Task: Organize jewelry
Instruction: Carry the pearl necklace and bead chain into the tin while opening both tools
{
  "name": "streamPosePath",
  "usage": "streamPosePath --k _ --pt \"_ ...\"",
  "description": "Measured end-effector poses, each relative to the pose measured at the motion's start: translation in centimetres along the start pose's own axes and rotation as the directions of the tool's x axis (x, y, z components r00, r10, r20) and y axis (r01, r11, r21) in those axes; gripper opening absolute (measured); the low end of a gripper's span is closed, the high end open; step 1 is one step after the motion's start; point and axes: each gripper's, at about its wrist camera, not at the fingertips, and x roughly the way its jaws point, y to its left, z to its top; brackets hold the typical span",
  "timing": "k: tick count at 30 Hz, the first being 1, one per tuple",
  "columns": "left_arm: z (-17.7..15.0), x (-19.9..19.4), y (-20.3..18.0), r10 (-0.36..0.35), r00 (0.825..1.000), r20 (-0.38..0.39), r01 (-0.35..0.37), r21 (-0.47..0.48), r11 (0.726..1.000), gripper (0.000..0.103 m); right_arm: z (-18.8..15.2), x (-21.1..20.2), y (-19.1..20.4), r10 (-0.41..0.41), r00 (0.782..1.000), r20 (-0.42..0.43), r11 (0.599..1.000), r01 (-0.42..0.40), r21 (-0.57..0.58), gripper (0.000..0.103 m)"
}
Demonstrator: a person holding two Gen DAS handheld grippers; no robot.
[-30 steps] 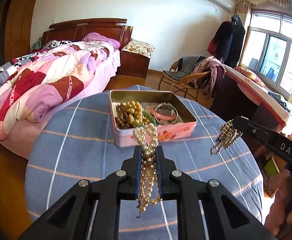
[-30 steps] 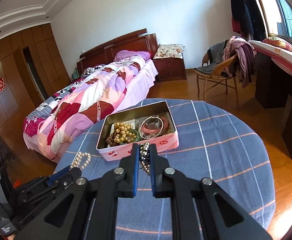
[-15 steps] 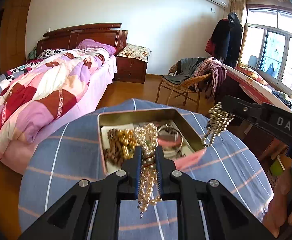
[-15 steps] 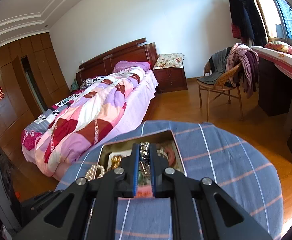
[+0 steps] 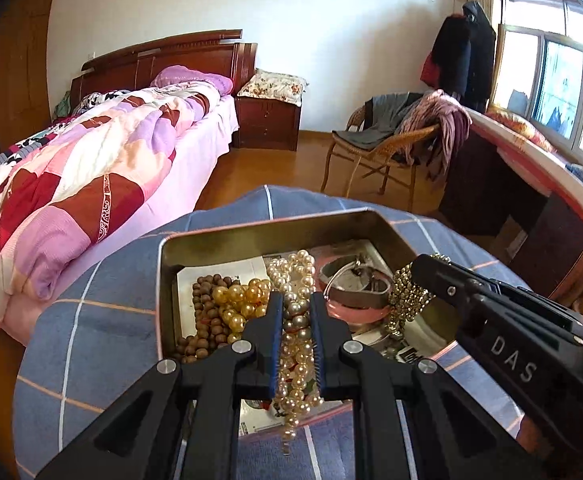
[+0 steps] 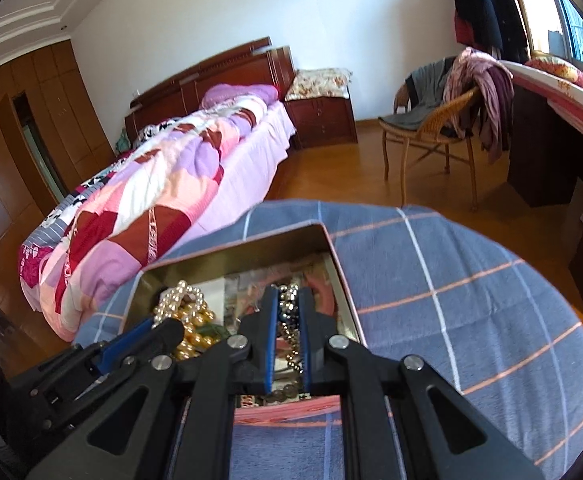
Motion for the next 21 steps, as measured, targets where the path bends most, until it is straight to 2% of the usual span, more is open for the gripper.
streamPosePath --k 11,15,17,18,19,21 --pt "-0.4 2.2 0.0 0.040 0.998 -0.055 -0.040 0.002 0.999 0.013 -0.7 1.2 -0.7 0.002 0.999 -0.043 1.000 -0.002 0.007 0.013" --pt "-0.6 2.6 -0.5 0.075 0.995 -0.068 -0.074 0.023 0.997 0.013 -0.8 2.0 -0.7 0.016 0.998 -0.062 1.000 -0.016 0.003 0.015" --pt "-0.6 2.6 -0.7 0.090 0.993 -0.077 -0.088 0.028 0.996 0.013 -0.8 2.0 -0.9 0.029 0.997 -0.067 0.999 -0.028 0.019 0.028" --pt "-0.5 2.5 -0.7 0.093 0.992 -0.087 -0.091 0.023 0.996 0.013 -0.7 1.8 -1.1 0.051 0.997 -0.059 0.998 -0.049 0.030 0.047" --pt "-0.4 2.5 -0.7 0.093 0.991 -0.095 -0.091 0.018 0.996 0.015 -0.6 1.3 -1.2 0.061 0.997 -0.039 0.998 -0.059 0.037 0.059" --pt "-0.3 2.3 -0.7 0.088 0.990 -0.108 -0.088 0.008 0.996 0.022 -0.5 0.1 -1.1 0.056 0.998 0.024 0.998 -0.057 0.034 0.064"
